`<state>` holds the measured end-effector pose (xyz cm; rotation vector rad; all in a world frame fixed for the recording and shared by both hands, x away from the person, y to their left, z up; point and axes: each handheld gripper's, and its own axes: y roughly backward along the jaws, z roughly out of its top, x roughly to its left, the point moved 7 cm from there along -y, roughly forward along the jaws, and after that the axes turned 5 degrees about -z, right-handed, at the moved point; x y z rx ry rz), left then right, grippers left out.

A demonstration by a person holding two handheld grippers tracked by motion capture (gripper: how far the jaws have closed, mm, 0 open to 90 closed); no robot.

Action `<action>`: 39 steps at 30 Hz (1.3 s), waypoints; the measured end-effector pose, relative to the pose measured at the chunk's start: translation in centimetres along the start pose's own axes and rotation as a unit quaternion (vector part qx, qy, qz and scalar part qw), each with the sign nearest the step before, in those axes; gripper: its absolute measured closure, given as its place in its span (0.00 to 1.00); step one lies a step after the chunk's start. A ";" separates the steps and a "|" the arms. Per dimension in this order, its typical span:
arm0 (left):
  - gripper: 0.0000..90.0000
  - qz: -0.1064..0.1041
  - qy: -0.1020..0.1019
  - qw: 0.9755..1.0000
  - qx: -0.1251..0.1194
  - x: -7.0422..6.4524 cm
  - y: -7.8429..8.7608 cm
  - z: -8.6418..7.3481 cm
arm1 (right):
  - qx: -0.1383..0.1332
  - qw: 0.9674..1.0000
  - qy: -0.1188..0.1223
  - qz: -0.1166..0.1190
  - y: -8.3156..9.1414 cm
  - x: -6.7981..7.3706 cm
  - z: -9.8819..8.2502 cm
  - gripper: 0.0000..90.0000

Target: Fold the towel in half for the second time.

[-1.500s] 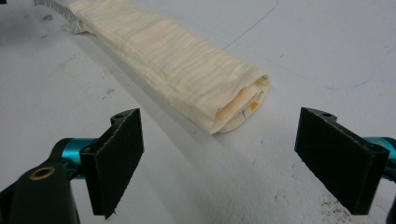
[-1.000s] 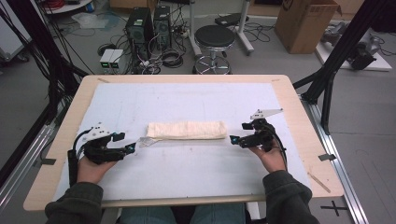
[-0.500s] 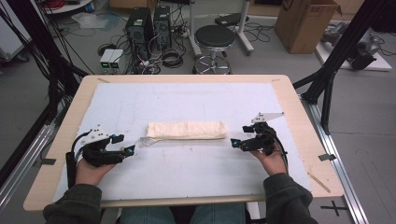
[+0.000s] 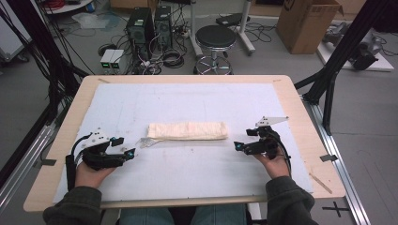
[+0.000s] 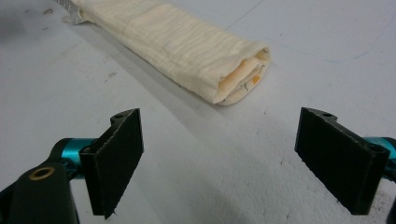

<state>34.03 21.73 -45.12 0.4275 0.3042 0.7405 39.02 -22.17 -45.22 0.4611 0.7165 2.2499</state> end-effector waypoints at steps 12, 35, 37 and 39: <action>0.35 0.005 0.004 1.000 0.004 -0.2 0.5 -0.5 | -0.005 1.000 -0.002 -0.012 0.6 -0.2 -1.1 0.14; 0.32 0.012 0.006 1.000 0.018 -1.4 1.6 -1.6 | -0.019 1.000 -0.002 -0.024 2.7 0.0 -2.9 0.13; 0.31 0.013 0.005 1.000 0.020 -1.5 1.7 -1.6 | -0.020 1.000 -0.004 -0.024 2.8 0.1 -3.0 0.13; 0.31 0.014 0.006 1.000 0.020 -1.6 1.8 -1.7 | -0.020 1.000 -0.003 -0.024 2.9 0.1 -3.2 0.13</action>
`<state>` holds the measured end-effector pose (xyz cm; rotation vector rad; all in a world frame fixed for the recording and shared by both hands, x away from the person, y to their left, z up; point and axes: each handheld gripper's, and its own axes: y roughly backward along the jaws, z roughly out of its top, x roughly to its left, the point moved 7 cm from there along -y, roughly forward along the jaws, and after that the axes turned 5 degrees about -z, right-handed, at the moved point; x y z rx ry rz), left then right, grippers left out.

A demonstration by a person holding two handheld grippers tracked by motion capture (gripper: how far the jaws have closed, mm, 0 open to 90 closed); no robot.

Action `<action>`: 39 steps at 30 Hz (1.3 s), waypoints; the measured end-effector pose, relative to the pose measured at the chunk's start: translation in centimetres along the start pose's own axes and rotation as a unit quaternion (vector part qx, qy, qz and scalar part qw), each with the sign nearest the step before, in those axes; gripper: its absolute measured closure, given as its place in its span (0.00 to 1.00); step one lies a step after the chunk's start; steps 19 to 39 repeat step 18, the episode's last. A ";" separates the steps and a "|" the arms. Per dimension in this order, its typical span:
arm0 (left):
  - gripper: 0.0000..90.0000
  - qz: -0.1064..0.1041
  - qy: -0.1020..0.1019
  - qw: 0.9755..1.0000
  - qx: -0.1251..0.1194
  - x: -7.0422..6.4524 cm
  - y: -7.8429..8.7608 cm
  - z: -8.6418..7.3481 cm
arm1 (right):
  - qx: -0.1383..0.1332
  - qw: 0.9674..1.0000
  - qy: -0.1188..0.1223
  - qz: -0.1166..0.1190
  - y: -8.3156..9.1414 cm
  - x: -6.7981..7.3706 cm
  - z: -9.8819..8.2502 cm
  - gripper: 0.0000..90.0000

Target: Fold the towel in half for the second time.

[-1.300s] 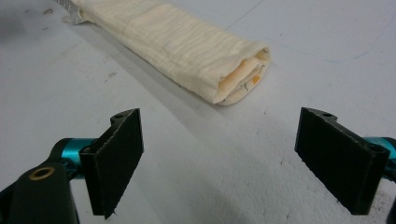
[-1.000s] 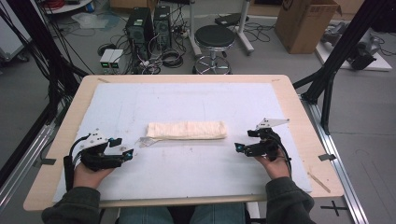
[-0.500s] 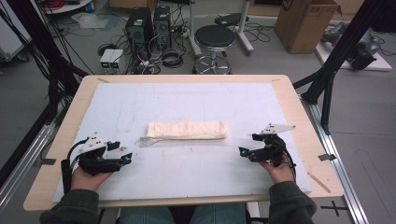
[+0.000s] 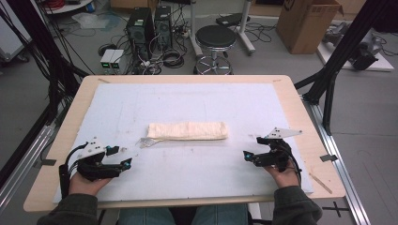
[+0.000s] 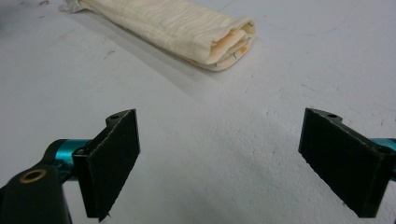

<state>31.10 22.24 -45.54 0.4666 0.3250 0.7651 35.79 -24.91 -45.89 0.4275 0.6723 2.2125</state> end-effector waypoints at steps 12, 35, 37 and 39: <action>0.30 0.003 0.006 1.000 -0.002 0.0 0.5 -0.6 | -0.001 1.000 0.002 -0.001 0.4 0.4 -0.5 0.13; 0.29 0.002 0.005 1.000 -0.006 0.1 0.2 -0.4 | -0.002 1.000 0.006 -0.005 0.2 0.5 -0.5 0.13; 0.29 0.002 0.005 1.000 -0.006 0.1 0.2 -0.4 | -0.002 1.000 0.006 -0.005 0.2 0.5 -0.5 0.13; 0.29 0.002 0.005 1.000 -0.006 0.1 0.2 -0.4 | -0.002 1.000 0.006 -0.005 0.2 0.5 -0.5 0.13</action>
